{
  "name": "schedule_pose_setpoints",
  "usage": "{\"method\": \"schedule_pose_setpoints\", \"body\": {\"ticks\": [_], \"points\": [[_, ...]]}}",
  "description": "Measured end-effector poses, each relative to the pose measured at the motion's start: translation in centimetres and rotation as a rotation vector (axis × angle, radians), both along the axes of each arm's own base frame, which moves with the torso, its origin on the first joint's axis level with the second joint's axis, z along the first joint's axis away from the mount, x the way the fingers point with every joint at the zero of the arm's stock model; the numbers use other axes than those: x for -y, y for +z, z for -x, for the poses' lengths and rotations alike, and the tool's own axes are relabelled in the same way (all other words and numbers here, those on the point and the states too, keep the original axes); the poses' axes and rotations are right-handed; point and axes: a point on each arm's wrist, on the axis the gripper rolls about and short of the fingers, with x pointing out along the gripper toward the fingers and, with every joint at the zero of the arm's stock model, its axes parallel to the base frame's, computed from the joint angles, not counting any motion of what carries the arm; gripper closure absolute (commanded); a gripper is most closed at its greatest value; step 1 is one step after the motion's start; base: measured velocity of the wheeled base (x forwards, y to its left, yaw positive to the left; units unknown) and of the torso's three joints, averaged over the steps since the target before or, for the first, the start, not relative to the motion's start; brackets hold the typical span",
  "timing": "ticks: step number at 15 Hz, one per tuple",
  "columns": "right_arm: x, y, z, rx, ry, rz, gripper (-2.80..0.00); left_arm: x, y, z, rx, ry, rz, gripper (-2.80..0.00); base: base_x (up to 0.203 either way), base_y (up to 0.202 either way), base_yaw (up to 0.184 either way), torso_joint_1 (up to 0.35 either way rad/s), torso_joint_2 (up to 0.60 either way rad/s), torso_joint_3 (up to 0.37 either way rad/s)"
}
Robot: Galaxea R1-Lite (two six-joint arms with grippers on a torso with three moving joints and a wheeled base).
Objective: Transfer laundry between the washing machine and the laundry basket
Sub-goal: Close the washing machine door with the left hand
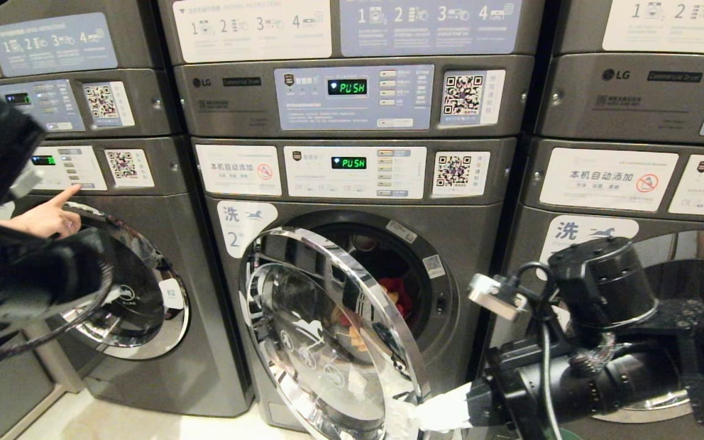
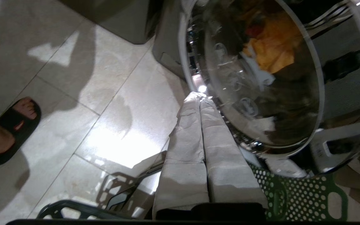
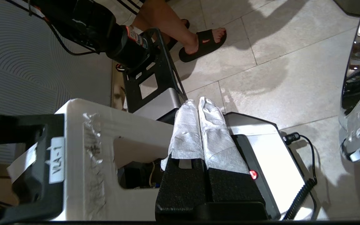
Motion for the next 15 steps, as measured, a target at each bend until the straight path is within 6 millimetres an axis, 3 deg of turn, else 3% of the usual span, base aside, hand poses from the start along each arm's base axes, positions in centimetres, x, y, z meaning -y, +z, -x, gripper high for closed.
{"method": "schedule_pose_setpoints", "body": {"ticks": [3, 6, 10, 15], "points": [[-2.7, -2.8, -2.3, 0.036, -0.005, -0.011, 0.00, 3.9, 2.4, -5.5, 0.052, -0.064, 0.035, 0.00, 0.000, 0.000, 0.000, 0.000, 0.00, 0.000], [-4.7, -5.4, -4.2, 0.113, -0.097, -0.009, 0.00, 7.1, 2.0, -7.7, 0.029, -0.116, 0.042, 0.00, 0.000, 0.000, 0.000, 0.000, 0.00, 0.000], [-7.4, -7.3, -4.0, 0.115, -0.127, -0.022, 0.00, 7.8, 0.7, -8.3, -0.030, -0.088, 0.045, 0.00, 0.000, 0.000, 0.000, 0.000, 0.00, 0.000], [-7.7, -7.6, -3.8, 0.111, -0.131, -0.011, 0.00, 6.4, -3.2, -9.2, -0.200, 0.069, -0.026, 0.00, 0.000, 0.000, 0.000, 0.000, 0.00, 0.000]]}}
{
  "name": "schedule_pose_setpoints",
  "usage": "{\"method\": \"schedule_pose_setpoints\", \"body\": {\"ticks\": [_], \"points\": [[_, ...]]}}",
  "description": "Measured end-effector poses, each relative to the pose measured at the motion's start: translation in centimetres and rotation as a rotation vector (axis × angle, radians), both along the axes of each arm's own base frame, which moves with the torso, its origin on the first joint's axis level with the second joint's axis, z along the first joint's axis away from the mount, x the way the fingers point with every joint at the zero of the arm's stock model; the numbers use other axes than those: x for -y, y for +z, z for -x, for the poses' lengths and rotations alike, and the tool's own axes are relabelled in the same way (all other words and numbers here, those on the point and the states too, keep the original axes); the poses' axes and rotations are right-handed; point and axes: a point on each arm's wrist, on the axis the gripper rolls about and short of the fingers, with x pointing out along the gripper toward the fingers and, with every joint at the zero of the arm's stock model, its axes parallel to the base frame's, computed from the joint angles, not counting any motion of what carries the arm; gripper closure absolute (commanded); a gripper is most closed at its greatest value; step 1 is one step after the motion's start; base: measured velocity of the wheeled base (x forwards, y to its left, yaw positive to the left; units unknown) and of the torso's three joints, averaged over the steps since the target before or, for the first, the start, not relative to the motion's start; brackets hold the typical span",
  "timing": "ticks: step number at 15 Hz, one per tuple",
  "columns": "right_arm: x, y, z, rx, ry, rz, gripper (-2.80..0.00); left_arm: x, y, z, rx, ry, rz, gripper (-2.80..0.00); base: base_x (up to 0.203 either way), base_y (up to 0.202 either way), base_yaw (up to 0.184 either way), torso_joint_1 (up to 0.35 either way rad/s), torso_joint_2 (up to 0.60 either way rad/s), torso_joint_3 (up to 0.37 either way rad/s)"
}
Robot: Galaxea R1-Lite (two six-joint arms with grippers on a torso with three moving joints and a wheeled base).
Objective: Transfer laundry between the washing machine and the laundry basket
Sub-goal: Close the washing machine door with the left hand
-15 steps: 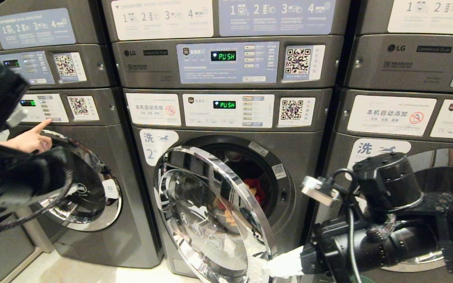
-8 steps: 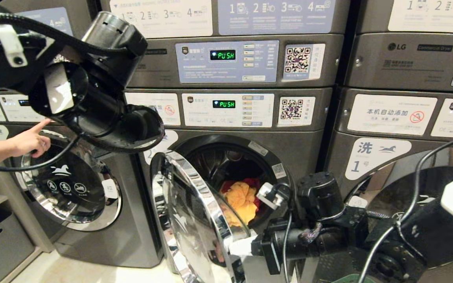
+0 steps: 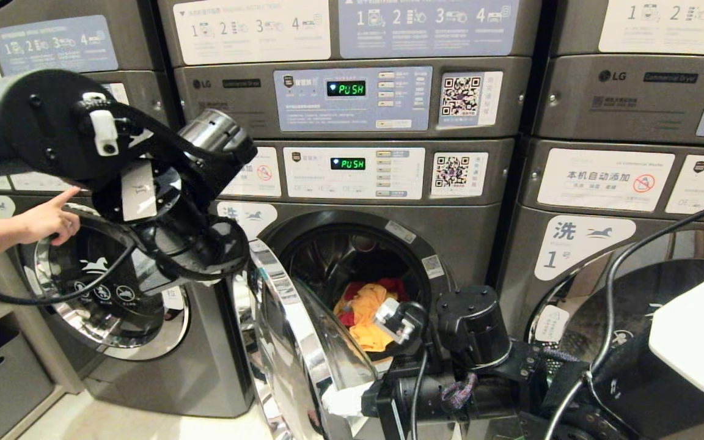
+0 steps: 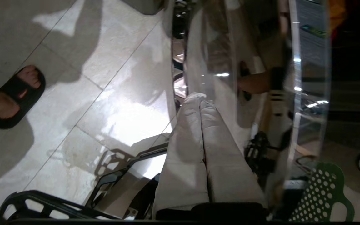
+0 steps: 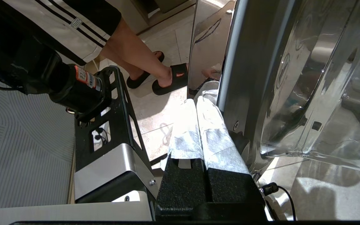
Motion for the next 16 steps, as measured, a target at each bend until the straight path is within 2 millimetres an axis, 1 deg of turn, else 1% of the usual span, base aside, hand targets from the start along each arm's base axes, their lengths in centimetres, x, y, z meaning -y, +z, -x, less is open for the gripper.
{"method": "schedule_pose_setpoints", "body": {"ticks": [3, 5, 7, 9, 11, 13, 16], "points": [[0.0, 0.0, 0.0, 0.014, -0.035, 0.016, 0.00, -1.0, -0.3, -0.5, -0.015, 0.045, -0.005, 0.00, 0.000, 0.000, 0.000, 0.000, 0.00, 0.000], [0.1, 0.3, -0.1, 0.031, -0.068, 0.024, 0.00, -1.0, -0.1, -0.5, -0.008, 0.041, 0.008, 0.00, 0.000, 0.000, 0.000, 0.000, 0.00, 0.000], [0.5, 0.8, 0.0, 0.040, -0.086, 0.022, 0.00, -0.4, 0.4, -0.4, 0.005, 0.014, 0.036, 0.00, 0.000, 0.000, 0.000, 0.000, 0.00, 0.000], [1.3, 1.9, 0.5, 0.046, -0.089, 0.009, 0.00, 0.7, 1.1, -0.8, 0.019, -0.032, 0.085, 0.00, 0.000, 0.000, 0.000, 0.000, 0.00, 0.000], [2.1, 3.5, 1.7, 0.017, -0.021, -0.011, 0.00, 2.1, 0.8, -1.3, 0.014, -0.066, 0.094, 0.00, 0.000, 0.000, 0.000, 0.000, 0.00, 0.000], [3.0, 4.9, 3.0, -0.031, 0.036, 0.000, 0.00, 3.6, -0.2, -2.0, -0.007, -0.096, 0.085, 0.00, 0.000, 0.000, 0.000, 0.000, 0.00, 0.000], [4.1, 6.8, 3.6, 0.019, -0.011, -0.014, 0.00, 6.1, -2.2, -3.4, -0.024, -0.144, 0.064, 0.00, 0.000, 0.000, 0.000, 0.000, 0.00, 0.000]]}}
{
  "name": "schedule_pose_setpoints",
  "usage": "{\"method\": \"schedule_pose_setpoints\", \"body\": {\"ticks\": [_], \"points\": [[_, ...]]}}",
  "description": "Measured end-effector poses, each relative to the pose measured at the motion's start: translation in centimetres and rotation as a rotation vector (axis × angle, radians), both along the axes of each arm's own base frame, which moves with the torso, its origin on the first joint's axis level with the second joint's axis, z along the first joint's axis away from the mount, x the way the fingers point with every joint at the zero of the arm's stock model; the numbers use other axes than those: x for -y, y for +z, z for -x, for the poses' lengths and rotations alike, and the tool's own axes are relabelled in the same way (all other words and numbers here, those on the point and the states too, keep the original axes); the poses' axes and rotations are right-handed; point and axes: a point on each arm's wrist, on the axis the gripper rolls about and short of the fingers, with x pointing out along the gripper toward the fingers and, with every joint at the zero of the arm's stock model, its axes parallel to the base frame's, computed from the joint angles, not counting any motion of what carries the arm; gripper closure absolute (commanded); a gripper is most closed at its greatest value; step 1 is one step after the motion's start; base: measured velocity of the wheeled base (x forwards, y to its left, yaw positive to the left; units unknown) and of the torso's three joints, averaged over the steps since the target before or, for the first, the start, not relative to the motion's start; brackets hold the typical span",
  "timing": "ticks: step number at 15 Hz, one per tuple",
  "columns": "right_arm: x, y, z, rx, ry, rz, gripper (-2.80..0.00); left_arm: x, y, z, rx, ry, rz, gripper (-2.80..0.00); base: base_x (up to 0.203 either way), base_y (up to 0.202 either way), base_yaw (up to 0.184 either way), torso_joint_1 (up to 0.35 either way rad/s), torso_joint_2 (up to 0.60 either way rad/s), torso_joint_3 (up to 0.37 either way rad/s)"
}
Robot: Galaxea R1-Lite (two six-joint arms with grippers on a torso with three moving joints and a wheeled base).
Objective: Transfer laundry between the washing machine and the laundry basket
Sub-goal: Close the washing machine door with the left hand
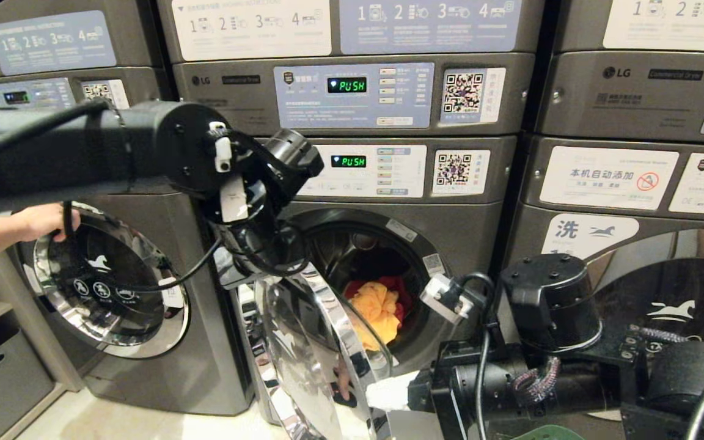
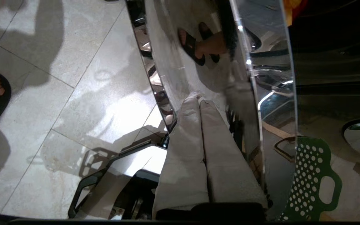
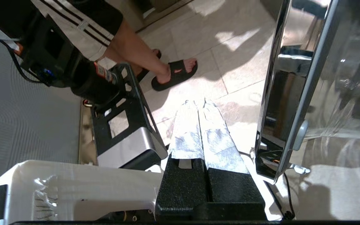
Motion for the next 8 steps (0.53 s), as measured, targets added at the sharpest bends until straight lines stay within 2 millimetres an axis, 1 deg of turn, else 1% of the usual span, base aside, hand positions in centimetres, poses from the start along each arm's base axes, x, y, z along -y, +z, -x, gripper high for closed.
{"method": "schedule_pose_setpoints", "body": {"ticks": [2, 5, 8], "points": [[0.8, 1.1, 0.5, 0.016, -0.017, -0.015, 0.00, 1.5, -1.3, -0.8, 0.009, -0.025, -0.003, 0.00, 0.000, 0.000, 0.000, 0.000, 0.00, 0.000], [1.3, 1.7, 1.1, 0.016, -0.019, -0.015, 0.00, 3.1, -3.2, -1.8, 0.010, -0.050, -0.002, 0.00, 0.000, 0.000, 0.000, 0.000, 0.00, 0.000], [1.1, 1.1, 0.6, 0.016, -0.041, 0.007, 0.00, 4.1, -4.3, -2.4, 0.020, -0.061, 0.003, 0.00, 0.000, 0.000, 0.000, 0.000, 0.00, 0.000]]}}
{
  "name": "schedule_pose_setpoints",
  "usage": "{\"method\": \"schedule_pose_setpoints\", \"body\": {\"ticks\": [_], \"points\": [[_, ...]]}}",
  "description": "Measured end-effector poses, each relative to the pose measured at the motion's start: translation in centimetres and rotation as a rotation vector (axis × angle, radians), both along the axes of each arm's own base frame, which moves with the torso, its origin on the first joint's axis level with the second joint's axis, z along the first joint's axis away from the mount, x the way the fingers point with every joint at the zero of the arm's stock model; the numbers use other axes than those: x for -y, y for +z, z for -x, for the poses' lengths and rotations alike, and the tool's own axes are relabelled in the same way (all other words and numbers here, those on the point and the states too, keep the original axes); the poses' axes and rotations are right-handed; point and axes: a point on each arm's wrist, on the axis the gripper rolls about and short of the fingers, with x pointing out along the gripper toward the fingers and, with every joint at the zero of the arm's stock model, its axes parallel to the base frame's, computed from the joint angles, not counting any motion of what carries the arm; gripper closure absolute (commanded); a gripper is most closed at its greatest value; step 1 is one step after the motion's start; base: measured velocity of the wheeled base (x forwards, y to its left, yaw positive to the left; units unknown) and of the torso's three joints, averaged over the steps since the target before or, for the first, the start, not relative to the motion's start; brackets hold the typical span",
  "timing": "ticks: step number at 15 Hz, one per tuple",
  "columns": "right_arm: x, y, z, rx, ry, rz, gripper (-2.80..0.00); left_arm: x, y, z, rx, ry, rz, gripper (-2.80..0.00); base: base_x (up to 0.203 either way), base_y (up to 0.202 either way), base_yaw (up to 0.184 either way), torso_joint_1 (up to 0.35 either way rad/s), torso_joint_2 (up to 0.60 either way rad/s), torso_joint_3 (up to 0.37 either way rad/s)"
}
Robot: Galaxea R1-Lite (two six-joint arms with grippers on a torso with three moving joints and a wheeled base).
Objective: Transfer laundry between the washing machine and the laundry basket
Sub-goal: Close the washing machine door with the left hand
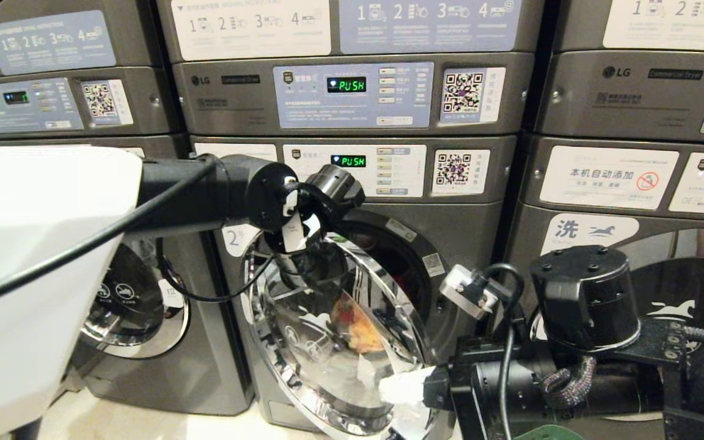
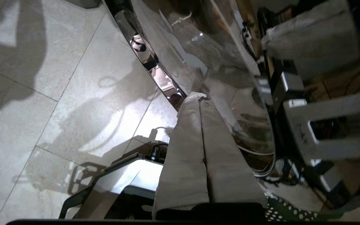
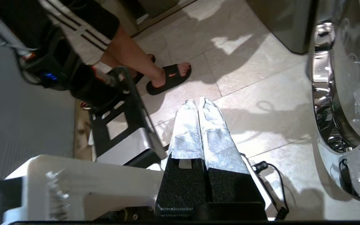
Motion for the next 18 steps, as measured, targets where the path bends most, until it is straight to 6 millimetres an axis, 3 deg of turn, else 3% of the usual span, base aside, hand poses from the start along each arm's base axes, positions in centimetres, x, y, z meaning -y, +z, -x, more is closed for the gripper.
{"method": "schedule_pose_setpoints", "body": {"ticks": [3, 6, 12, 18], "points": [[-0.4, -2.0, -2.0, 0.016, -0.113, 0.085, 0.00, 0.4, 0.6, 0.1, 0.035, -0.005, 0.030, 0.00, 0.000, 0.000, 0.000, 0.000, 0.00, 0.000], [-0.4, -4.3, -5.2, 0.034, -0.243, 0.165, 0.00, -0.2, 3.0, 1.4, 0.079, -0.014, 0.063, 0.00, 0.000, 0.000, 0.000, 0.000, 0.00, 0.000], [3.0, -8.1, -10.9, 0.068, -0.414, 0.301, 0.00, -2.7, 7.6, 4.2, 0.143, 0.018, 0.101, 0.00, 0.000, 0.000, 0.000, 0.000, 0.00, 0.000], [4.5, -9.4, -12.6, 0.053, -0.497, 0.340, 0.00, -4.8, 9.8, 6.4, 0.148, 0.081, 0.148, 0.00, 0.000, 0.000, 0.000, 0.000, 0.00, 0.000]]}}
